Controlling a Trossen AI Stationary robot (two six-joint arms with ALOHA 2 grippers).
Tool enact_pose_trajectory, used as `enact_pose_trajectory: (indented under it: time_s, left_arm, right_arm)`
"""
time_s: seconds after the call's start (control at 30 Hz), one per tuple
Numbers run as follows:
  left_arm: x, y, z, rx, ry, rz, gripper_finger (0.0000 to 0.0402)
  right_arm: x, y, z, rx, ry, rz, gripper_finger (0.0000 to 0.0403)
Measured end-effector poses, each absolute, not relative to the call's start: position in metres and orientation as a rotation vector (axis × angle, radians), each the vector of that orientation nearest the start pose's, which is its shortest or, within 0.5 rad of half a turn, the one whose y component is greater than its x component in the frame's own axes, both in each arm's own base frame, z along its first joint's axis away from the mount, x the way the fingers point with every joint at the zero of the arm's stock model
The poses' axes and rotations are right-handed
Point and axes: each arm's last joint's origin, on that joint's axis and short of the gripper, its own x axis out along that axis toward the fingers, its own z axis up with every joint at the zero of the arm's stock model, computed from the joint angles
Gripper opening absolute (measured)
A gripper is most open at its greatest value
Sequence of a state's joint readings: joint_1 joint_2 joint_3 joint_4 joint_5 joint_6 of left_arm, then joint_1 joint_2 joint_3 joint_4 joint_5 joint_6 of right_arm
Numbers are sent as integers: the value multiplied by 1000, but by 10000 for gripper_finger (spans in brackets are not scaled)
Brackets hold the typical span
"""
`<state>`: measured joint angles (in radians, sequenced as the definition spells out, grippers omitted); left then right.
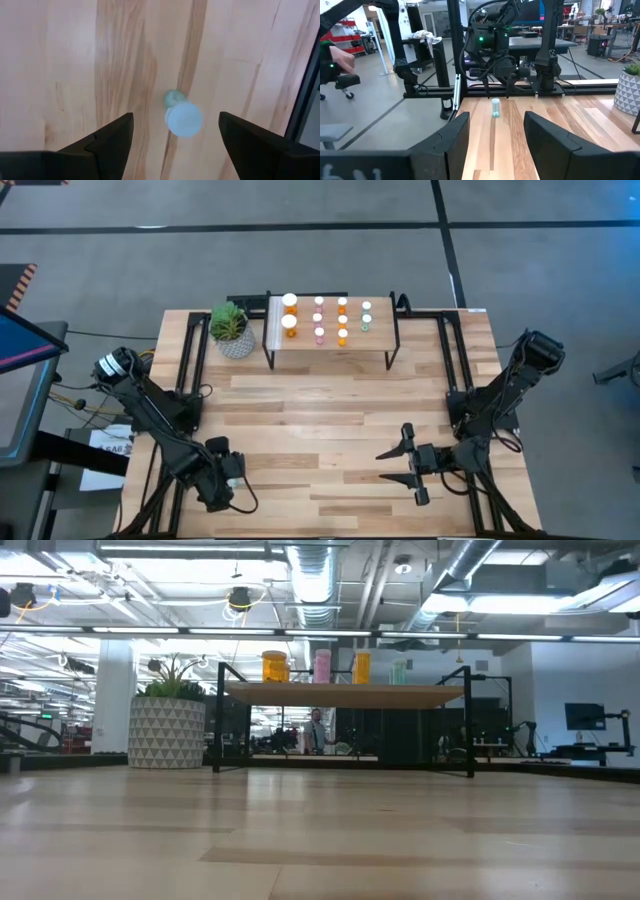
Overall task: Pick and place medicine bottles onto shelf by color
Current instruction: Put the blue pill bottle aligned with the other blue pill bottle on the shelf
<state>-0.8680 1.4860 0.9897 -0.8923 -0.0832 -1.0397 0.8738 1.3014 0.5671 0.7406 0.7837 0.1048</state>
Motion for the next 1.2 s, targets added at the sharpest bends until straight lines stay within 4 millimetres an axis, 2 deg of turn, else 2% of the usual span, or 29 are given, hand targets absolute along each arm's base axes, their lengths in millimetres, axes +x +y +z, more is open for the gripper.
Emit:
enact_pose_trajectory:
  time_s: [0.17, 0.33, 0.6, 1.0, 1.2]
  left_arm:
    - [169, -197, 206, -212, 1407, 48, 279]
    - [172, -201, 197, -130, 1427, 15, 279]
    - [174, -202, 192, -127, 1451, 13, 274]
    - [174, -203, 193, -128, 1446, 5, 156]
    - [178, -200, 193, -144, 1460, 2, 113]
  right_arm:
    - [183, 186, 239, 117, 1, 90, 209]
    - [184, 185, 239, 111, 2, 84, 209]
    - [184, 185, 238, 111, 5, 84, 209]
    - [184, 185, 238, 110, 8, 84, 209]
    - [184, 185, 238, 109, 10, 84, 209]
